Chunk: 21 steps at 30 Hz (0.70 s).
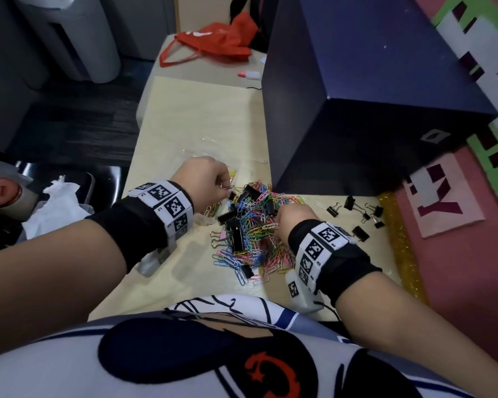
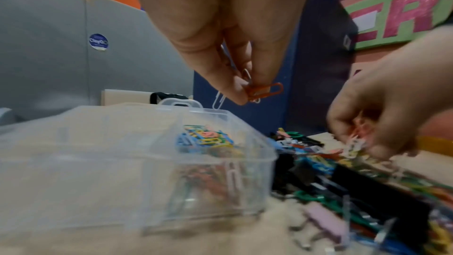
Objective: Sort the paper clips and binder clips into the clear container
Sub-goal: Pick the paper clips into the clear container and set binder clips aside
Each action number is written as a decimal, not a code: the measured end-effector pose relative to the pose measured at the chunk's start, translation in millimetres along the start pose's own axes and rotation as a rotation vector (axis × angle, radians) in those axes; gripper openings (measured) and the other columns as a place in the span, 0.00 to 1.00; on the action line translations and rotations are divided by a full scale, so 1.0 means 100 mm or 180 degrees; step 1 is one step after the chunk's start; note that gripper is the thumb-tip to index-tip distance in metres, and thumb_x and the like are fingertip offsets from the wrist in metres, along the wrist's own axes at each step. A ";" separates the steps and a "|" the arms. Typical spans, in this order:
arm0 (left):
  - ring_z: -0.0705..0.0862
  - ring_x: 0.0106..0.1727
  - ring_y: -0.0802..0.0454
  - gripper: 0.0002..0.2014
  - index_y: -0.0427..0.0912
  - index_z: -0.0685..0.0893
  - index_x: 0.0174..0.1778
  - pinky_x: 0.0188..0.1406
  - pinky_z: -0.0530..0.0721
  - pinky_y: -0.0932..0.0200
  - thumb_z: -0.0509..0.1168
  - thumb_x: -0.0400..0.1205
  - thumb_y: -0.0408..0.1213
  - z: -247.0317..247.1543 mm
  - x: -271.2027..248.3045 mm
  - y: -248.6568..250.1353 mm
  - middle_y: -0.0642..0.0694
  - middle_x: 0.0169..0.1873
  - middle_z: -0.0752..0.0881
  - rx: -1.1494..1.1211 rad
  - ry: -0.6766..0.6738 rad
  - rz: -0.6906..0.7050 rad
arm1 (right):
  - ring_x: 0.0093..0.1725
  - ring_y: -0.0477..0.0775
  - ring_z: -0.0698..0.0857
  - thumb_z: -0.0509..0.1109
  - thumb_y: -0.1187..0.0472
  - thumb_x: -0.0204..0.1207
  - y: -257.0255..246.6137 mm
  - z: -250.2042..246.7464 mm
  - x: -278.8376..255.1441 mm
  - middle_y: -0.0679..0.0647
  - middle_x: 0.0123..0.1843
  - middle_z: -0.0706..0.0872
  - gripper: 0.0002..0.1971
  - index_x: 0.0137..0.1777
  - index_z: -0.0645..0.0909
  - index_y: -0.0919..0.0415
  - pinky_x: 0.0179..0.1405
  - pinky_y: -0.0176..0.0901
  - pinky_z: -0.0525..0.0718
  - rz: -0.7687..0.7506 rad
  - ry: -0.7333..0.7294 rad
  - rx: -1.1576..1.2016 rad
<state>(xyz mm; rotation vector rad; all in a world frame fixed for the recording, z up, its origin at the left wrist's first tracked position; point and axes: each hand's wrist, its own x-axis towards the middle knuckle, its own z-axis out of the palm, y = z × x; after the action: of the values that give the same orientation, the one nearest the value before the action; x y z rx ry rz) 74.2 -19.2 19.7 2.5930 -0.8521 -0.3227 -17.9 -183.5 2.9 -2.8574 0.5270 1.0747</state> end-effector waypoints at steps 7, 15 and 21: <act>0.83 0.46 0.48 0.04 0.44 0.87 0.43 0.46 0.76 0.59 0.73 0.74 0.37 -0.06 0.06 -0.27 0.48 0.41 0.83 0.0253 -0.0143 -0.0317 | 0.53 0.57 0.86 0.64 0.57 0.83 -0.19 -0.43 -0.10 0.57 0.53 0.86 0.14 0.62 0.83 0.63 0.56 0.45 0.85 -0.0386 0.0383 -0.0120; 0.82 0.41 0.56 0.07 0.50 0.89 0.44 0.44 0.75 0.67 0.72 0.73 0.34 0.00 -0.01 -0.40 0.53 0.38 0.87 -0.0320 -0.0189 -0.0555 | 0.54 0.57 0.88 0.72 0.52 0.75 -0.56 -0.60 0.14 0.55 0.55 0.89 0.15 0.59 0.82 0.55 0.58 0.51 0.85 -0.0538 0.0825 0.1838; 0.85 0.48 0.50 0.08 0.48 0.89 0.50 0.51 0.79 0.60 0.67 0.78 0.37 -0.04 -0.04 -0.41 0.50 0.48 0.89 -0.0143 -0.0231 -0.0509 | 0.64 0.57 0.83 0.65 0.51 0.80 -0.53 -0.61 0.16 0.55 0.69 0.81 0.22 0.73 0.73 0.53 0.63 0.45 0.80 -0.0565 0.0865 0.1736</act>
<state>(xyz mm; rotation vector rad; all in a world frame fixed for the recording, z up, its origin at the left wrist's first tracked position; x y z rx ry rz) 93.8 14.8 5.7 2.6268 -0.6545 -0.4784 49.2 -148.0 34.4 -2.5029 0.4756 0.4265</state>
